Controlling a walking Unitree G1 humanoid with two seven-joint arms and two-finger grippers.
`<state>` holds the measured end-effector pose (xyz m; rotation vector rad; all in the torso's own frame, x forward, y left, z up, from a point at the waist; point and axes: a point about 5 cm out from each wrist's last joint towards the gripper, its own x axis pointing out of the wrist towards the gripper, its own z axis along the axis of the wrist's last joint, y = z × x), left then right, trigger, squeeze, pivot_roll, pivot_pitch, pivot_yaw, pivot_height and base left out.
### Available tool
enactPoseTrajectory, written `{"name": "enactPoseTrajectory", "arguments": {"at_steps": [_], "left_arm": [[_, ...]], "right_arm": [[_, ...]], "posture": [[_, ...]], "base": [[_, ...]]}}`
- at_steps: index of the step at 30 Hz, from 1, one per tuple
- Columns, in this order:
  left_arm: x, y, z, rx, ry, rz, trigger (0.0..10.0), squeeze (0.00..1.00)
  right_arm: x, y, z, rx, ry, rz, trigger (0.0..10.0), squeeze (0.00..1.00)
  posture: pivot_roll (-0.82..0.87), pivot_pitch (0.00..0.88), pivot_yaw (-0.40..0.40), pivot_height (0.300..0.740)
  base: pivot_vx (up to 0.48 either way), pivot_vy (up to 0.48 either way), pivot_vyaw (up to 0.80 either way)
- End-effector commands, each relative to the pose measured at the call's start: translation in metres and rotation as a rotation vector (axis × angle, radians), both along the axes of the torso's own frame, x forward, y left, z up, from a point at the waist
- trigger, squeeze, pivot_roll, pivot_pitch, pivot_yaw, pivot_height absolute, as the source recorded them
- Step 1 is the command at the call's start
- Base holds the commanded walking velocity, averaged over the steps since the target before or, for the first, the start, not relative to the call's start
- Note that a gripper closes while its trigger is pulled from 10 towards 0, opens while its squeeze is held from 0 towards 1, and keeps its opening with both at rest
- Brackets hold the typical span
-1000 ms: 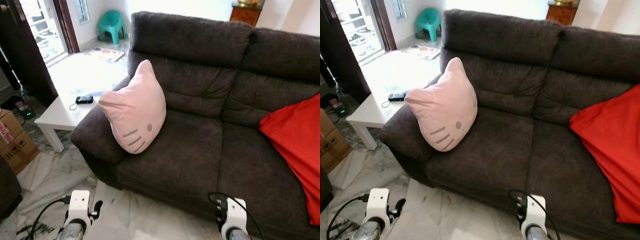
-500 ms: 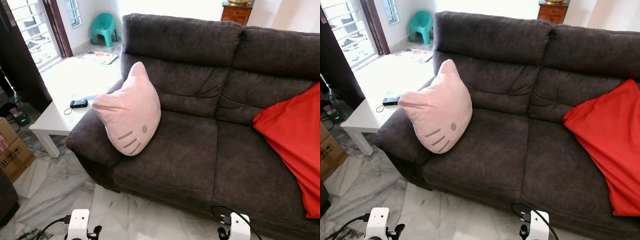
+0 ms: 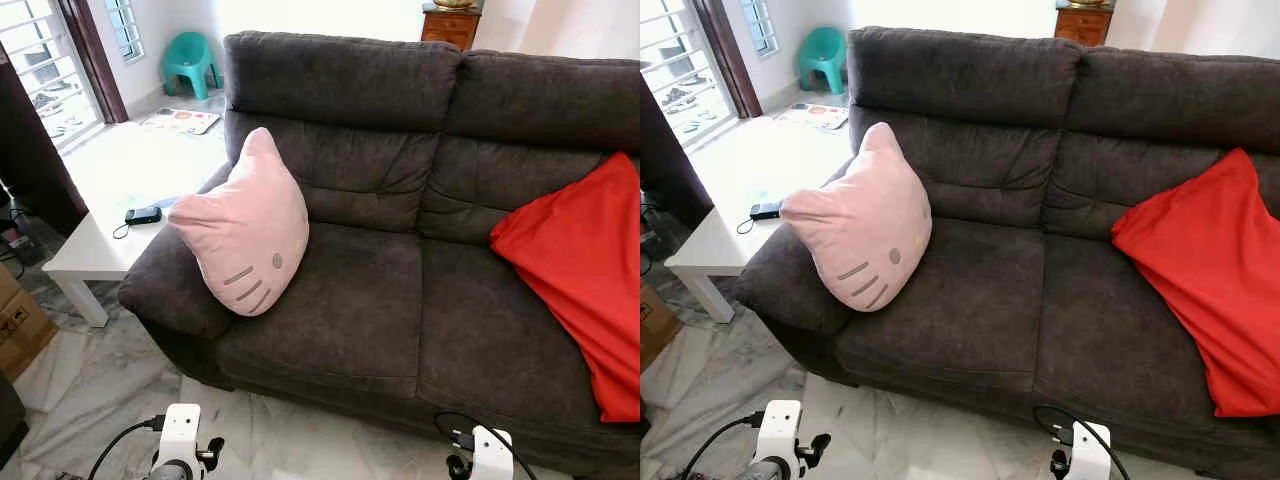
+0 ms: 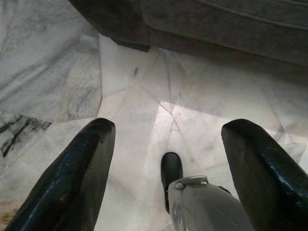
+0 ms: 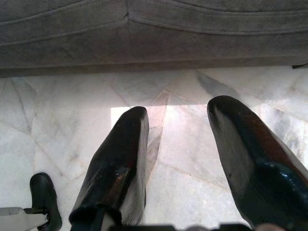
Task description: Move the pillow to the sofa from floor
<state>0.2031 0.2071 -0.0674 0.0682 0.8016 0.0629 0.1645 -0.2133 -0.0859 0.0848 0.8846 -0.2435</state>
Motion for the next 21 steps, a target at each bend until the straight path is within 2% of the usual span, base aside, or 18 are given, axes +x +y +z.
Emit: {"name": "enactPoseTrajectory", "arguments": {"at_steps": [1, 5, 10, 21], "left_arm": [[-0.006, -0.003, -0.005, 0.006, 0.046, -0.033, 10.0, 0.0], [-0.007, -0.002, -0.005, 0.01, 0.045, -0.025, 10.0, 0.0], [-0.017, 0.012, -0.008, 0.004, 0.058, 0.082, 10.0, 0.0], [-0.02, 0.022, -0.007, 0.021, 0.065, 0.098, 10.0, 0.0]], "right_arm": [[0.006, -0.001, 0.003, 0.011, -0.016, -0.012, 10.0, 0.0], [0.007, 0.002, 0.002, 0.03, -0.019, -0.015, 10.0, 0.0], [-0.003, 0.0, -0.002, 0.044, 0.03, -0.049, 10.0, 0.0], [-0.005, 0.012, -0.006, 0.055, 0.055, -0.018, 10.0, 0.0]], "posture": [[-0.02, 0.0, -0.037, 0.74], [-0.02, 0.0, -0.047, 0.74], [-0.01, 0.0, -0.044, 0.74], [0.0, 0.0, -0.029, 0.74]], "base": [[0.0, 0.0, 0.0], [0.0, 0.0, 0.0], [0.0, 0.0, 0.0], [0.0, 0.0, -0.74]]}}
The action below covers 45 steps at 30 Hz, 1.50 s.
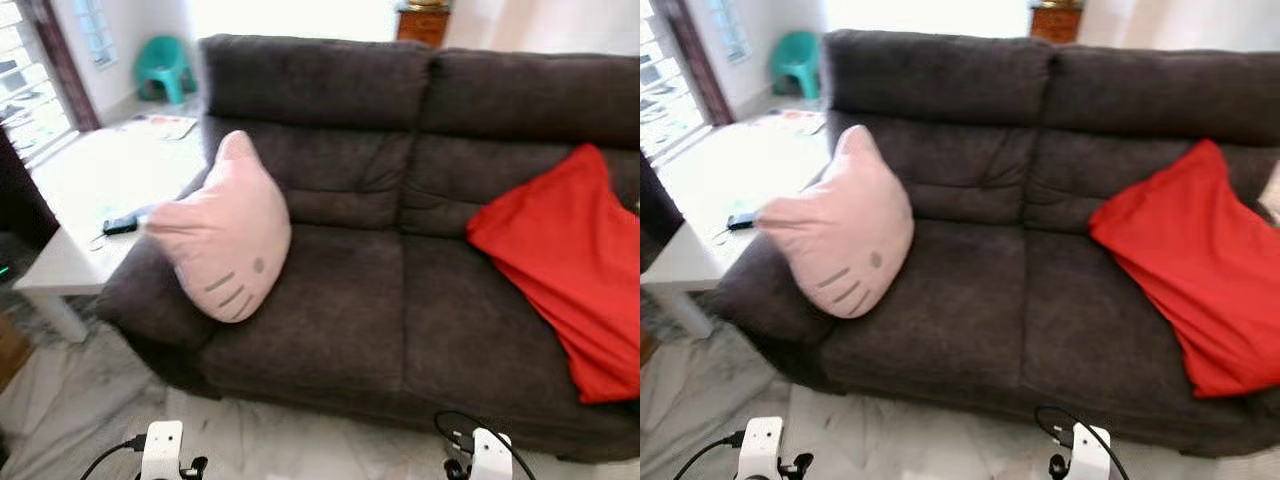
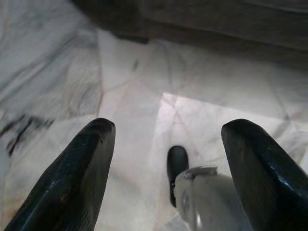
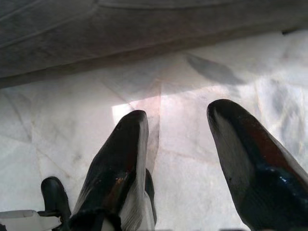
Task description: Move the pillow to the sofa from floor
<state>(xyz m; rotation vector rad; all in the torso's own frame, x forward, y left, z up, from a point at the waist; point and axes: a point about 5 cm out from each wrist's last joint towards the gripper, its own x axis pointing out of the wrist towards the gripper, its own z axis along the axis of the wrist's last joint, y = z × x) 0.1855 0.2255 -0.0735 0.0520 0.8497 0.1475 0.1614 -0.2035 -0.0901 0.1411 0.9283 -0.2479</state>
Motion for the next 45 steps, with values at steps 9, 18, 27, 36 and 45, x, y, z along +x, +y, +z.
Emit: {"name": "enactPoseTrajectory", "arguments": {"at_steps": [9, 18, 27, 36, 45], "left_arm": [[0.006, 0.003, 0.003, 0.006, 0.002, 0.004, 10.0, 0.0], [0.001, 0.008, 0.002, 0.039, 0.027, 0.015, 10.0, 0.0], [0.001, 0.008, 0.001, 0.044, 0.034, 0.009, 10.0, 0.0], [0.001, 0.008, 0.001, 0.047, 0.035, 0.005, 10.0, 0.0], [0.001, 0.008, 0.001, 0.047, 0.035, 0.005, 10.0, 0.0]], "right_arm": [[-0.001, 0.005, -0.002, -0.002, 0.025, 0.017, 10.0, 0.0], [0.004, 0.007, 0.0, -0.009, 0.018, 0.034, 10.0, 0.0], [0.008, 0.011, 0.001, -0.006, 0.01, 0.033, 10.0, 0.0], [0.008, 0.011, 0.001, -0.006, 0.01, 0.033, 10.0, 0.0], [0.008, 0.011, 0.001, -0.006, 0.01, 0.033, 10.0, 0.0]], "posture": [[0.01, 0.0, -0.035, 0.74], [0.03, 0.0, -0.04, 0.74], [0.04, 0.0, -0.034, 0.74], [0.04, 0.0, -0.034, 0.74], [0.04, 0.0, -0.034, 0.74]], "base": [[0.0, 0.0, -0.75], [0.0, 0.0, -0.74], [0.0, -0.21, -0.74], [0.0, 0.0, -0.73], [0.0, 0.0, -0.73]]}}
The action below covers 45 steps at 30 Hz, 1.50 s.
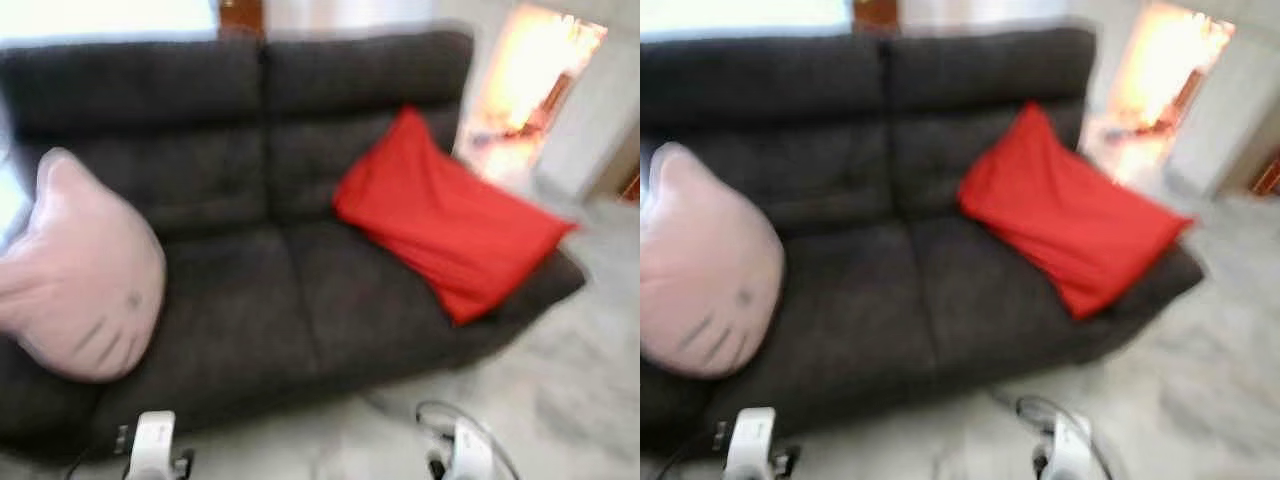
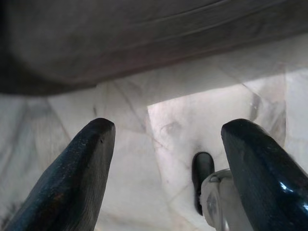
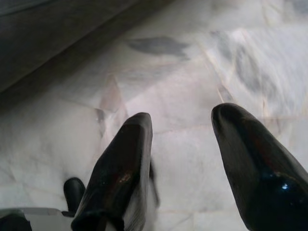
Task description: Move the pillow to the sofa from floor
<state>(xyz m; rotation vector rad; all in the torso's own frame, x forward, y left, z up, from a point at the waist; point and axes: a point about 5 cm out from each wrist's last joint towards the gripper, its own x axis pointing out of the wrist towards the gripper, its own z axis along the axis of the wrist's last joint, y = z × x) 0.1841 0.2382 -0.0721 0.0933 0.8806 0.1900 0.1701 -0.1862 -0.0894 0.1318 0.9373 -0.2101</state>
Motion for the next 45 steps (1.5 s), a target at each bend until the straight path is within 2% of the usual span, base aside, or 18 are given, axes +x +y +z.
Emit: {"name": "enactPoseTrajectory", "arguments": {"at_steps": [1, 14, 20, 24, 36, 45], "left_arm": [[0.003, -0.005, 0.0, -0.005, 0.001, -0.018, 10.0, 0.0], [0.003, -0.005, 0.0, -0.002, 0.003, -0.021, 10.0, 0.0], [0.0, -0.013, -0.003, -0.033, 0.0, -0.021, 10.0, 0.0], [-0.001, -0.013, -0.004, -0.034, 0.005, -0.017, 10.0, 0.0], [-0.004, -0.01, -0.004, -0.03, 0.012, -0.018, 10.0, 0.0], [-0.003, -0.011, -0.004, -0.036, 0.01, -0.025, 10.0, 0.0]], "right_arm": [[-0.001, -0.006, 0.0, -0.015, 0.004, -0.003, 10.0, 0.0], [-0.001, -0.006, 0.0, -0.015, 0.003, -0.002, 10.0, 0.0], [-0.007, -0.01, -0.002, -0.024, 0.026, 0.005, 10.0, 0.0], [-0.009, -0.011, -0.003, -0.024, 0.033, 0.01, 10.0, 0.0], [-0.02, -0.012, -0.007, -0.019, 0.072, 0.021, 10.0, 0.0], [-0.021, -0.012, -0.007, -0.018, 0.076, 0.02, 10.0, 0.0]], "posture": [[0.04, 0.0, -0.034, 0.74], [0.04, 0.0, -0.035, 0.74], [0.04, 0.0, -0.054, 0.74], [0.04, 0.0, -0.054, 0.74], [0.05, 0.0, -0.055, 0.74], [0.04, 0.0, -0.046, 0.74]], "base": [[0.0, 0.0, -0.73], [0.0, -0.037, -0.73], [0.0, -0.042, -0.72], [0.0, -0.293, -0.71], [0.0, 0.0, -0.71], [0.0, 0.0, -0.71]]}}
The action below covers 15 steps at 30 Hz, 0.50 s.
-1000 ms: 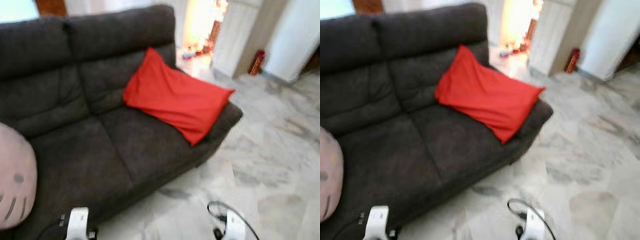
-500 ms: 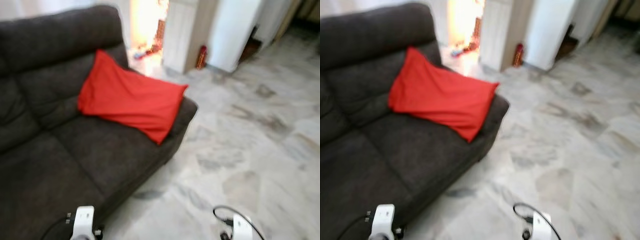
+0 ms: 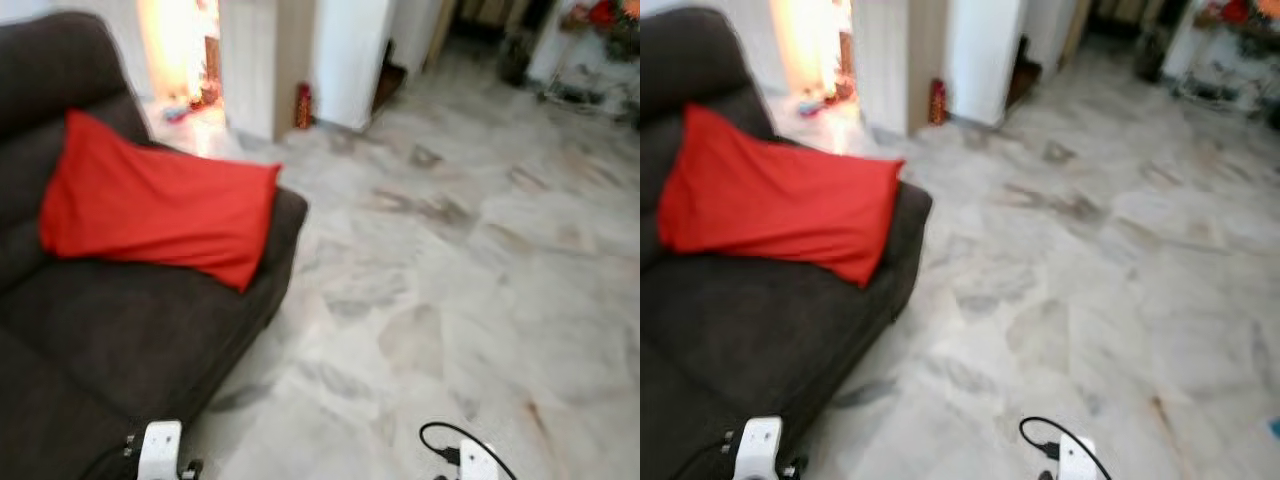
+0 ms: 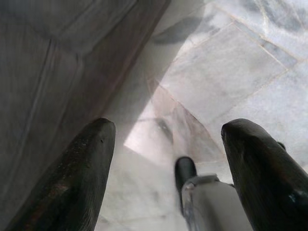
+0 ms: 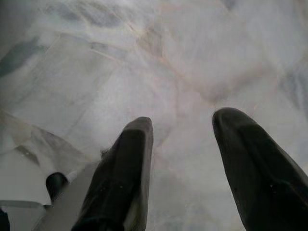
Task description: Move the pillow to the sofa from floor
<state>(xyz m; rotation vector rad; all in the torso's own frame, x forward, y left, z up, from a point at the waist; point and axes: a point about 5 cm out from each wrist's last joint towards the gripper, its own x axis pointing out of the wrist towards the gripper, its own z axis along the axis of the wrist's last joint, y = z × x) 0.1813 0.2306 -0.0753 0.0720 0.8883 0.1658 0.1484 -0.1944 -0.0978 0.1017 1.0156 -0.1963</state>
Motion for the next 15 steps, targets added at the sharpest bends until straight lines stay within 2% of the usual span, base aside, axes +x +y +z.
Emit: {"name": "enactPoseTrajectory", "arguments": {"at_steps": [1, 10, 12, 15], "left_arm": [[0.0004, -0.0028, -0.0006, -0.007, 0.004, -0.013, 10.0, 0.0], [0.0022, -0.0026, 0.0005, -0.021, -0.012, 0.004, 10.0, 0.0], [0.0021, -0.0037, 0.0002, -0.025, -0.01, 0.003, 10.0, 0.0], [0.0026, -0.0059, 0.0001, -0.042, -0.02, 0.01, 10.0, 0.0]], "right_arm": [[0.0011, -0.0034, 0.0009, -0.007, -0.003, -0.006, 10.0, 0.0], [-0.0004, -0.0012, 0.0, -0.004, 0.003, -0.007, 10.0, 0.0], [-0.0009, -0.0015, -0.0002, -0.003, 0.002, -0.009, 10.0, 0.0], [0.0007, -0.0027, 0.0008, -0.001, -0.011, -0.016, 10.0, 0.0]], "posture": [[0.04, 0.0, -0.046, 0.74], [0.04, 0.0, -0.047, 0.74], [0.04, 0.0, -0.048, 0.74], [0.04, 0.0, -0.052, 0.74]], "base": [[0.0, 0.0, -0.71], [0.0, 0.0, -0.71], [0.0, 0.0, -0.49], [0.0, 0.0, 0.0]]}}
